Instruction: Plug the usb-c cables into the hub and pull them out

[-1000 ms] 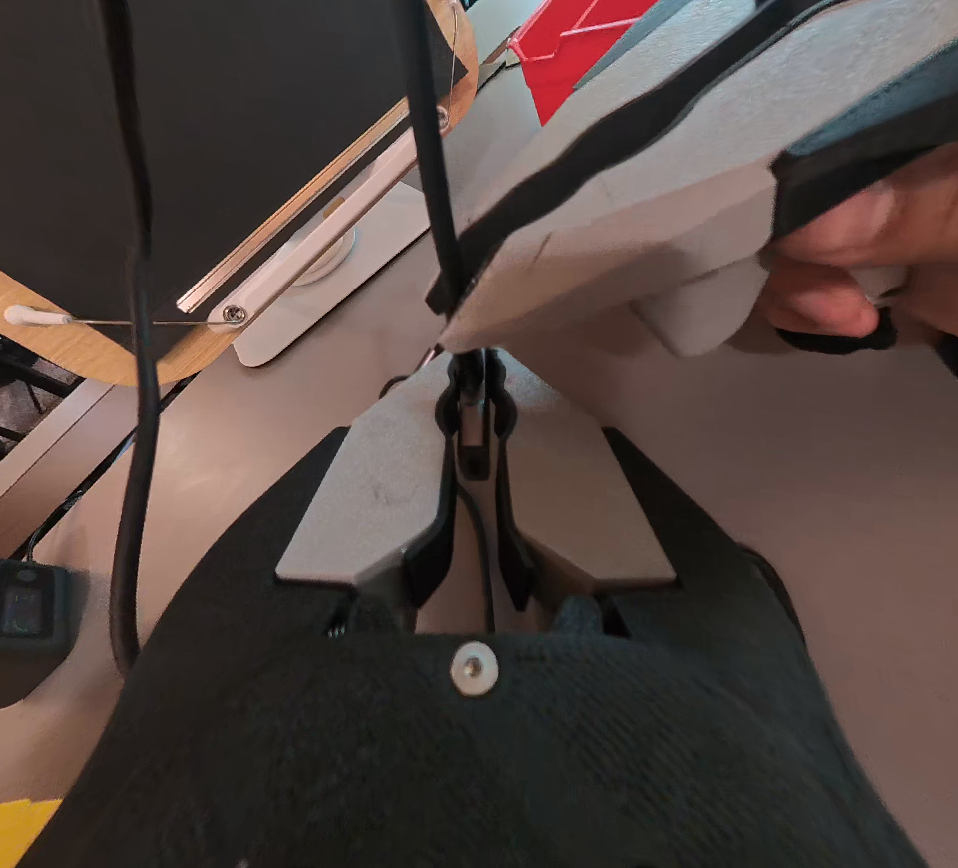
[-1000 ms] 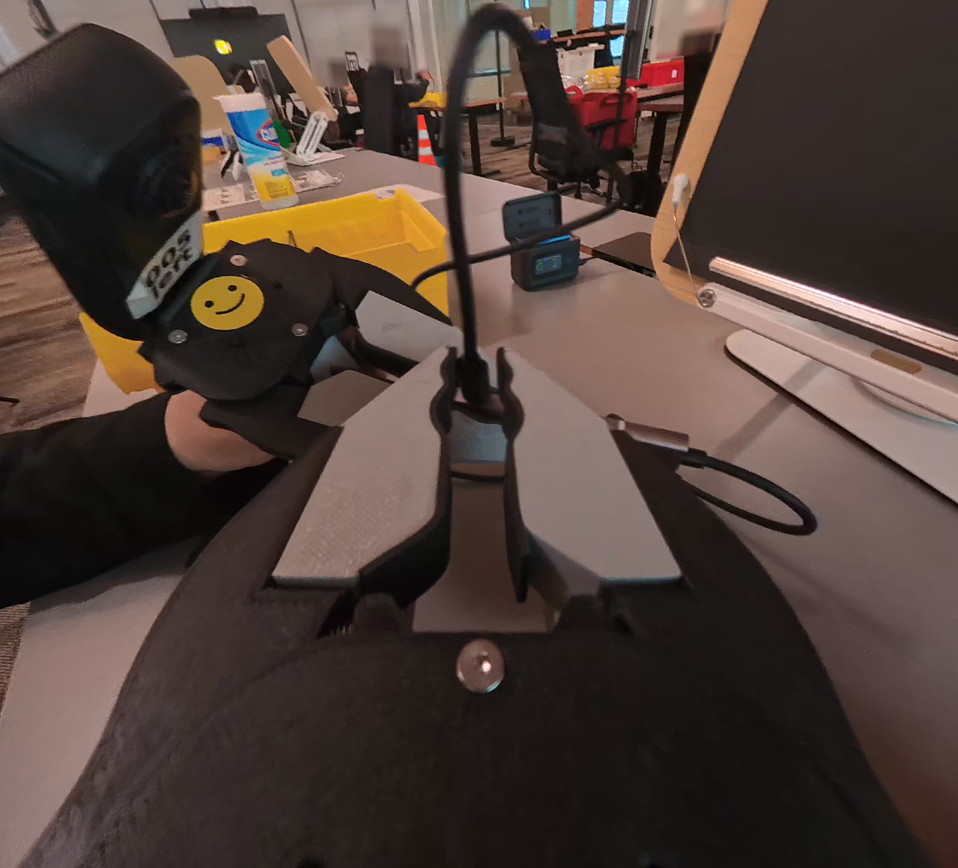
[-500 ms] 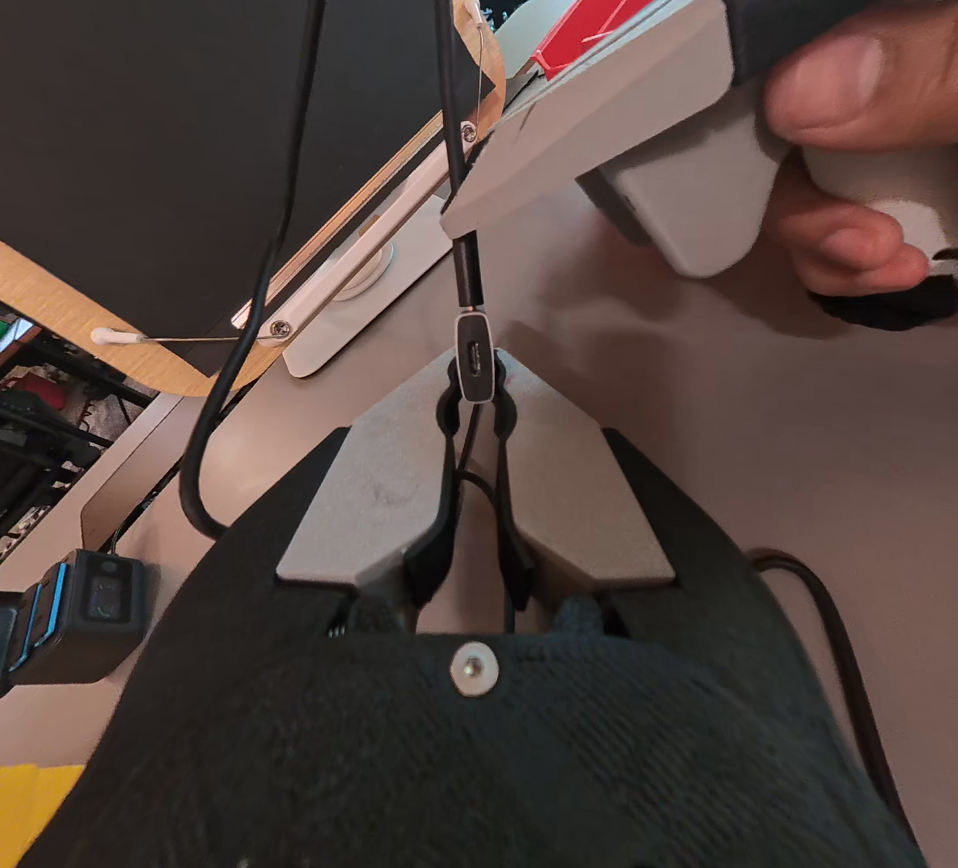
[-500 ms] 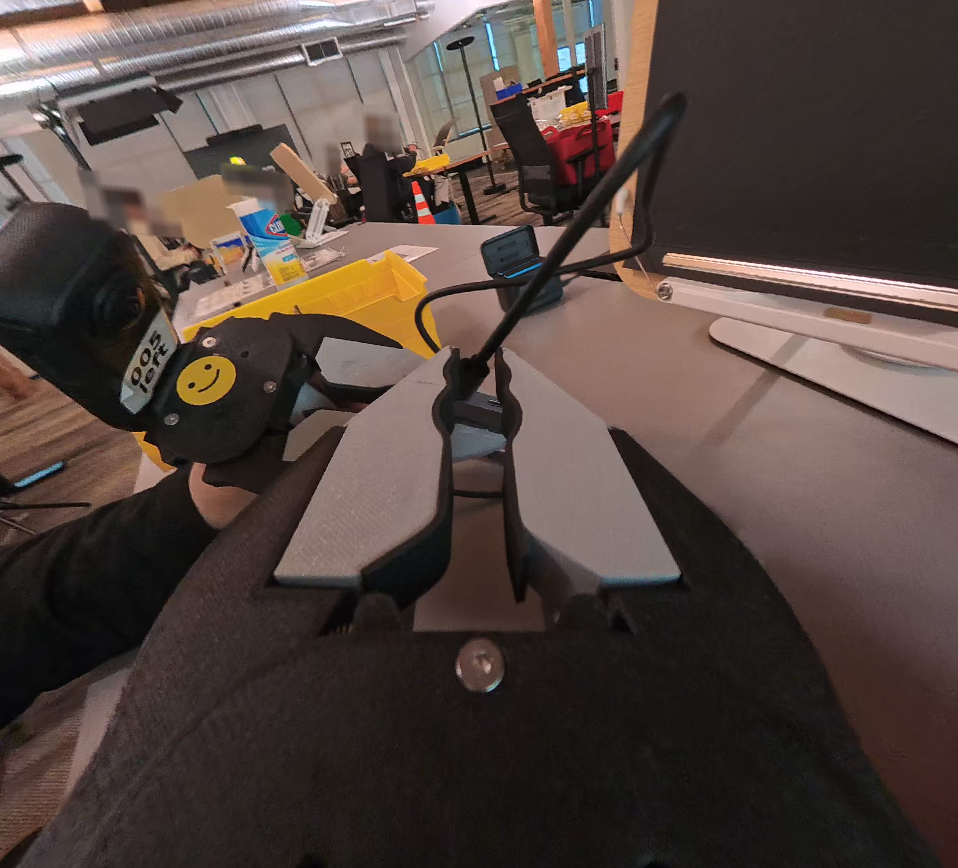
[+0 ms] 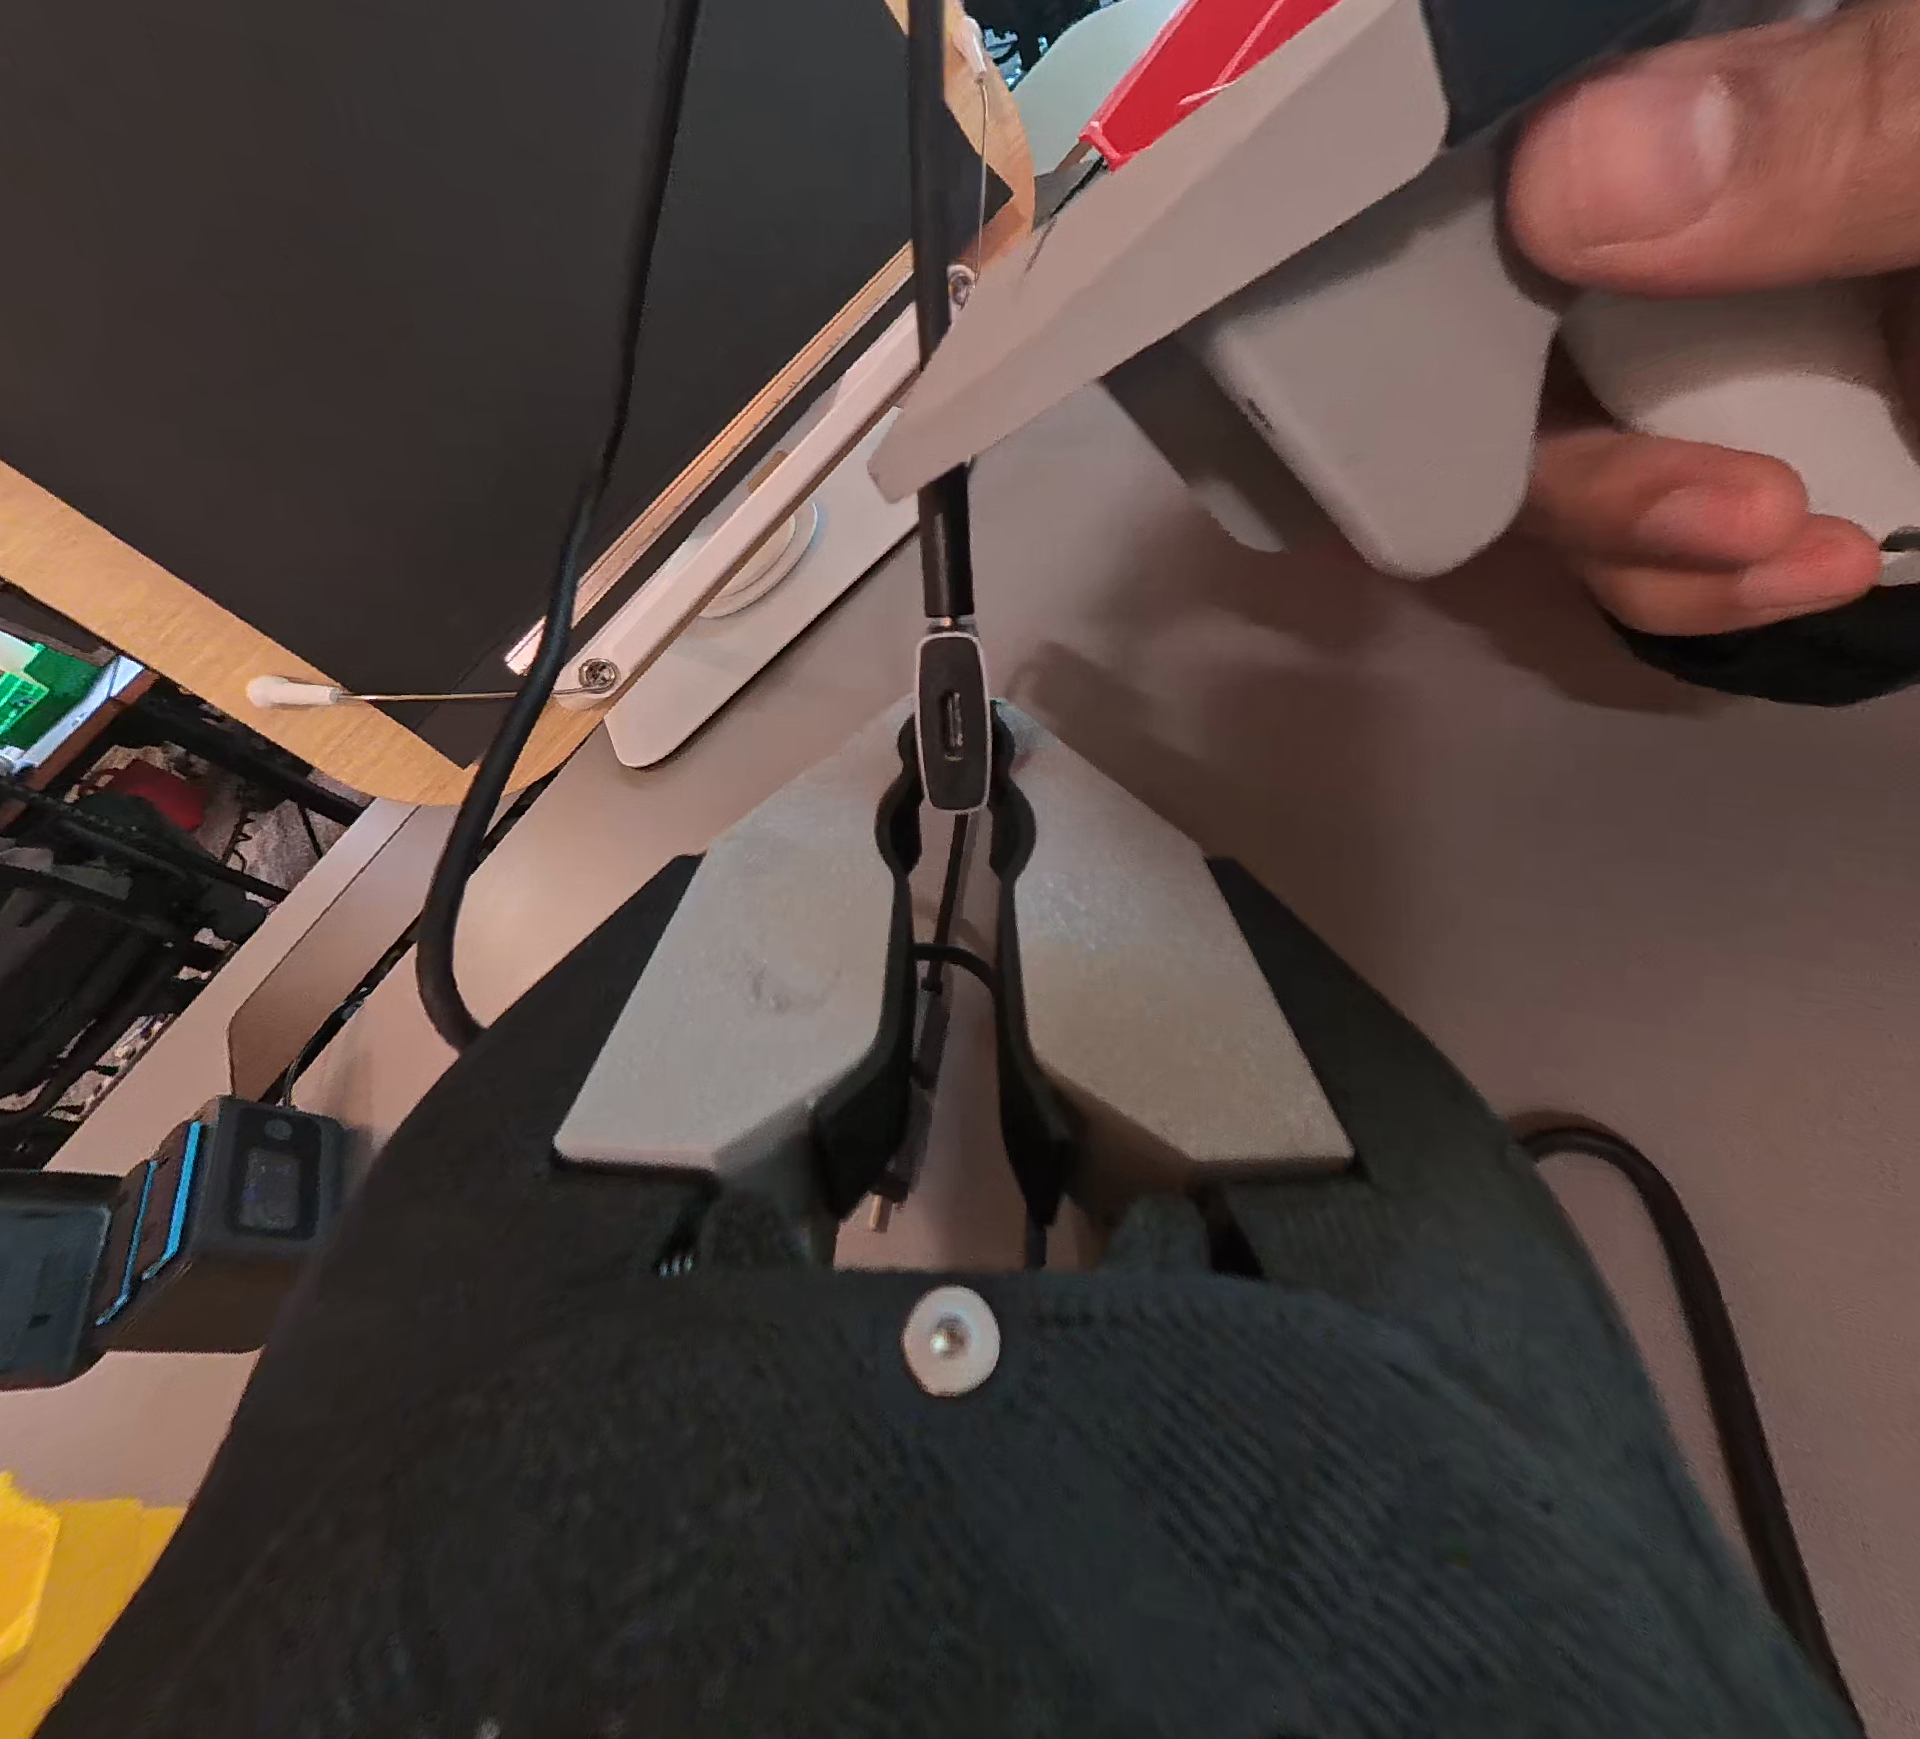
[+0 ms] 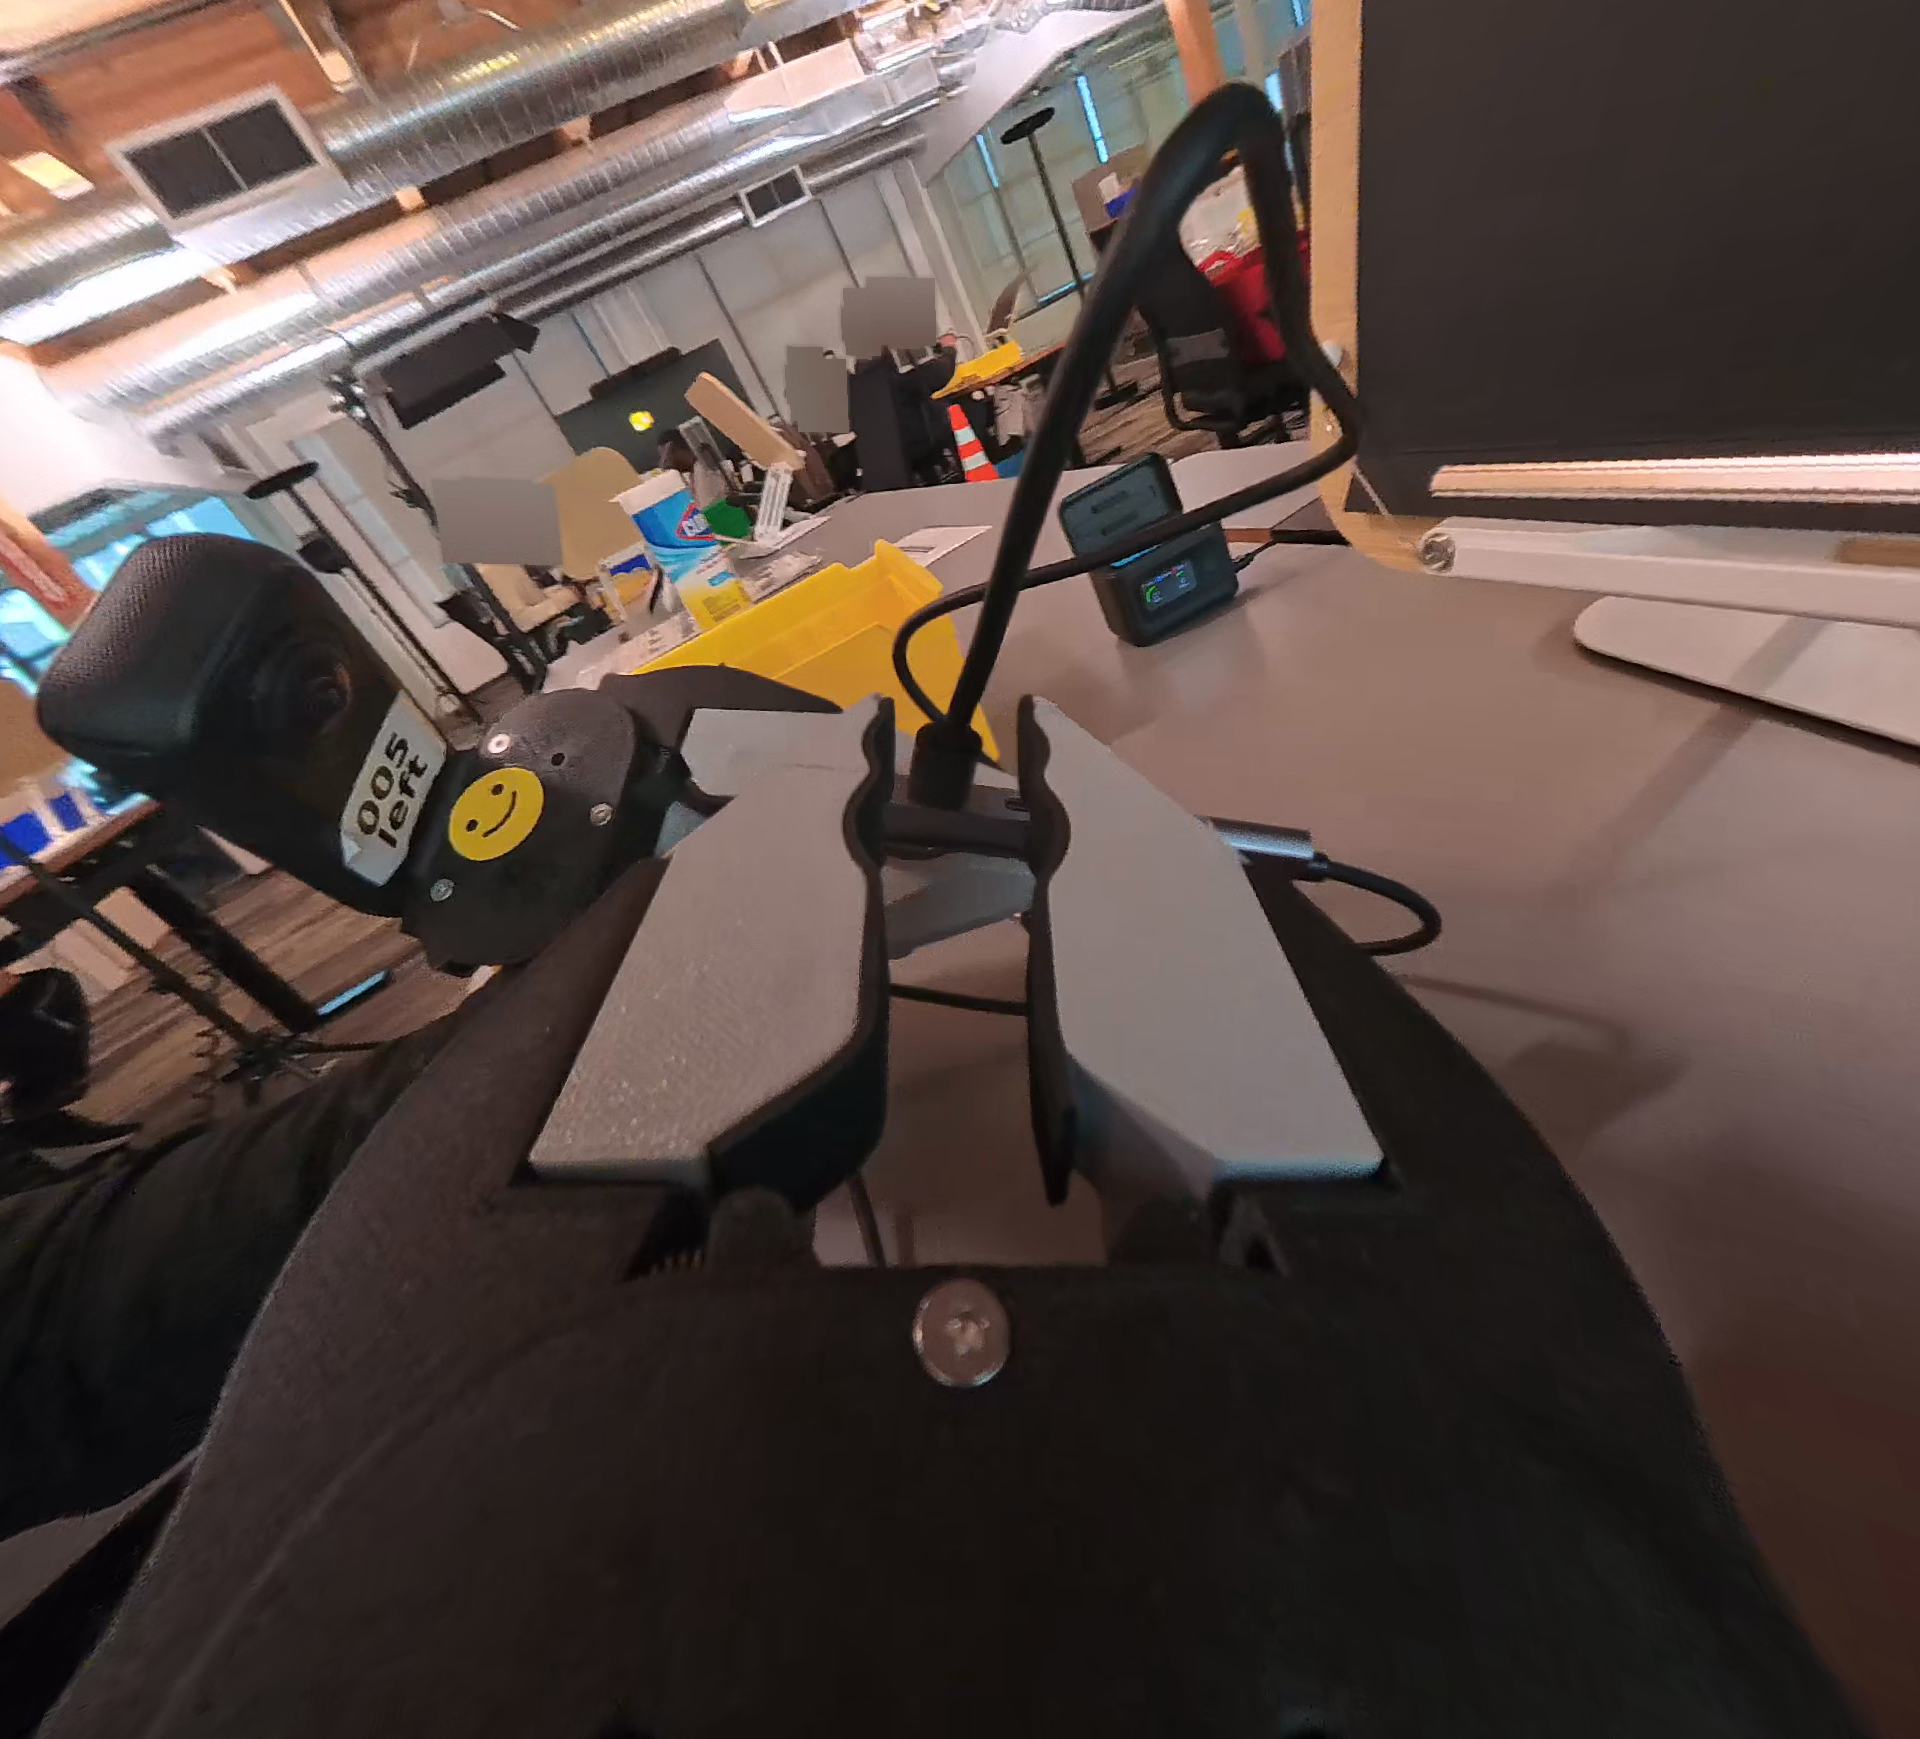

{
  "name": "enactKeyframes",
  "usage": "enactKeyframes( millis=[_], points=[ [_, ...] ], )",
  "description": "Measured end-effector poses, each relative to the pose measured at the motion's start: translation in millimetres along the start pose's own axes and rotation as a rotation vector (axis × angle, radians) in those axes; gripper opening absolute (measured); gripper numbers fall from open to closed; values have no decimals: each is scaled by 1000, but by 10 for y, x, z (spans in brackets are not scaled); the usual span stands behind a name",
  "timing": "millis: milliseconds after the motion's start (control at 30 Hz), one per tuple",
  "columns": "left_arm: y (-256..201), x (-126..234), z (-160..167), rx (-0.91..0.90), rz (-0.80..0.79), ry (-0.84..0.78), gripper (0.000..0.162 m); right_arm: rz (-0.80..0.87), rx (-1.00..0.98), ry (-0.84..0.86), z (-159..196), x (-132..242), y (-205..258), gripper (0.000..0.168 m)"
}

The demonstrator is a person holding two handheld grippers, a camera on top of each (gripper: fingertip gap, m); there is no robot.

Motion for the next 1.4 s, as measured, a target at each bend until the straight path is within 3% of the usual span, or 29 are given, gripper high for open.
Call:
enactKeyframes(
  millis=[200, 300, 467, 600, 700, 833, 1067, 1300, 1400],
  points=[
    [-19, 10, -32, -10, 4, -26, 6, -27, -18, 54, 92, -68, 15, 25],
    [-49, -8, -26, -16, 10, -18, 6, -41, 1, 86, 162, -113, 56, 10],
    [-121, -61, 21, 28, 80, 3, 8, 30, 83, 149, 235, -142, 31, 9],
    [-141, -62, 48, 24, 87, 31, 8, -11, 65, 179, 300, -184, 69, 10],
    [-125, -17, 7, 60, 99, 19, 6, -57, 66, 162, 265, -154, 126, 10],
    [-150, -54, 17, 108, 108, 56, 6, 11, 99, 178, 268, -136, 82, 10],
    [-165, -52, -62, 131, 117, -7, 6, -23, -75, 61, 111, -17, 23, 9],
    [-190, -43, -97, 229, 212, -104, 6, 6, 19, 82, 98, -25, 47, 10],
    [-145, 21, -107, 183, 199, -137, 0, 65, 28, 47, 32, 33, -50, 9]
  ],
)
Point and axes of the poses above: each gripper's, where its closed fingertips meet, x back along the fingers, z out of its underside, y = z × x across the jaws, the point moved 2 cm from there along x, back along the fingers, and after that the axes turned 4 degrees about y, right-handed, at the moved point
